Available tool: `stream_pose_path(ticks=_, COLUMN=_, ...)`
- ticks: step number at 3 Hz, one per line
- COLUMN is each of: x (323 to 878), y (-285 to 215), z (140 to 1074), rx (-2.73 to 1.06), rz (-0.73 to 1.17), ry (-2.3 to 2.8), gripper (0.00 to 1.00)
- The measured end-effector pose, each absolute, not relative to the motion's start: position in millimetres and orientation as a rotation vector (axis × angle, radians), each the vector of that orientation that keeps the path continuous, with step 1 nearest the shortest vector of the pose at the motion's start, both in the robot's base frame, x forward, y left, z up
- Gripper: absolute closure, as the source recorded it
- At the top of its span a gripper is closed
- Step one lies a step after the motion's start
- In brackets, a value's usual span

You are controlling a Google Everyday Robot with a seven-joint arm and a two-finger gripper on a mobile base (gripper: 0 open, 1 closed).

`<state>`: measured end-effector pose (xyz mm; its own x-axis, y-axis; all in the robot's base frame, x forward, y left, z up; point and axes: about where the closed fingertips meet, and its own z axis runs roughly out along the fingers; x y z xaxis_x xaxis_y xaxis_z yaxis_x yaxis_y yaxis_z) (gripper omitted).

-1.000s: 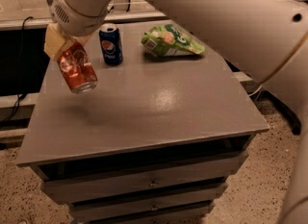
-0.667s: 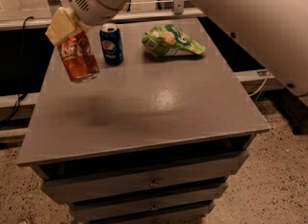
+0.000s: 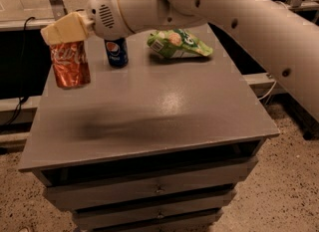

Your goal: Place coke can upright

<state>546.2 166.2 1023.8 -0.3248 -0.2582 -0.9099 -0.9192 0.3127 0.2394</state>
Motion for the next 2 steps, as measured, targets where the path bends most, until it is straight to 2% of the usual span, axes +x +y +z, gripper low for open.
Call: stream_pose_path(ticks=2, x=524.3, y=137.5, z=1030.6, rx=-1.09, rz=1.0, ry=1.548, gripper=1.0)
